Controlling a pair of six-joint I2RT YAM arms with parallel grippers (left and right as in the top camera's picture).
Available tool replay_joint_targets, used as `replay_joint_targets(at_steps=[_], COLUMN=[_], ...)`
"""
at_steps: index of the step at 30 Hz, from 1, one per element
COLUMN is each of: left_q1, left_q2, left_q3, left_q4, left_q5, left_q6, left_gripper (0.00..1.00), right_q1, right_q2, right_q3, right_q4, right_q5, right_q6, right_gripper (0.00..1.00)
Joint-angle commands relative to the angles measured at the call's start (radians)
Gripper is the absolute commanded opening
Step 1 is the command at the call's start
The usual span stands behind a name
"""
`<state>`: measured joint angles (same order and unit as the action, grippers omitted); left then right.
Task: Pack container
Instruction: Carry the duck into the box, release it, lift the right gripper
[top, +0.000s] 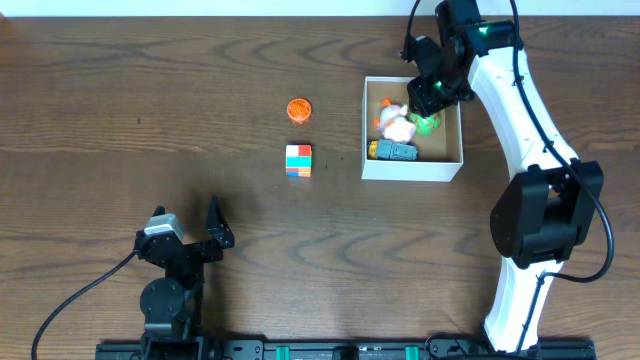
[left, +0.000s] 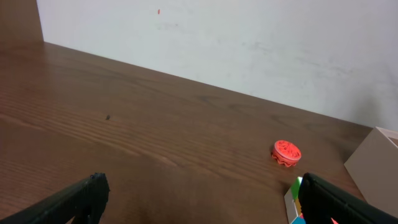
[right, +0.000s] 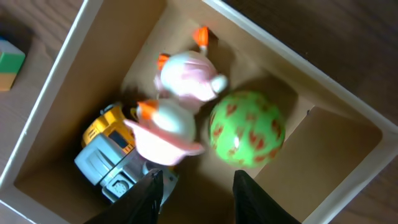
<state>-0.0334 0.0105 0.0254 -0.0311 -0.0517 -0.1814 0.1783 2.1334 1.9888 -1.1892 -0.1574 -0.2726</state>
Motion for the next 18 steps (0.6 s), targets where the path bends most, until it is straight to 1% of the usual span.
replay_joint_targets(at_steps=[1,2,4,5,6,9,11,16,18], left_q1=[0.004,0.004,0.004,0.004,0.004,0.004,0.004,0.004,0.004], left_q2=[-0.005,-0.005,-0.005,-0.005,-0.005,-0.005,-0.005,-0.005,-0.005], left_q3=[-0.021,-0.021,-0.021,-0.021,-0.021,-0.021,-0.021,-0.021,-0.021], left_q4=[-0.038,-0.038,-0.039,-0.038,-0.038,-0.038,-0.039,-0.039,-0.038], left_q5=[-0.008,-0.008,-0.008,-0.008,-0.008,-0.008,-0.008,-0.008,-0.008], left_q6=[0.016,0.016,0.016,0.016,0.016,0.016,0.016,0.016,0.016], left_gripper=[0.98,0.98,0.98,0.98,0.98,0.98,0.98,0.98,0.98], right_q1=[0.018,0.017,0.011,0.006,-0.002,-0.042,-0.085,-0.238,-0.293], right_q2=[-0.019,-0.025,-0.044,-0.053,-0.066,-0.100,-0.122,-0.148,-0.138], right_q3=[0.033,0.043,0.075,0.090,0.108,0.148,0.157,0.157,0.148], right_q4=[0.000,0.000,0.000,0.000,-0.003,-0.006,-0.006,-0.033,-0.035], right_q5=[-0.004,-0.003,0.031,0.070,0.121,0.256,0.301,0.303,0.304], right_q6=[0.111,0.135,0.214,0.271,0.339,0.482,0.540,0.608,0.609], right_gripper=[0.43,0.46,0.56,0.65,0.99,0.99,0.99,0.99,0.99])
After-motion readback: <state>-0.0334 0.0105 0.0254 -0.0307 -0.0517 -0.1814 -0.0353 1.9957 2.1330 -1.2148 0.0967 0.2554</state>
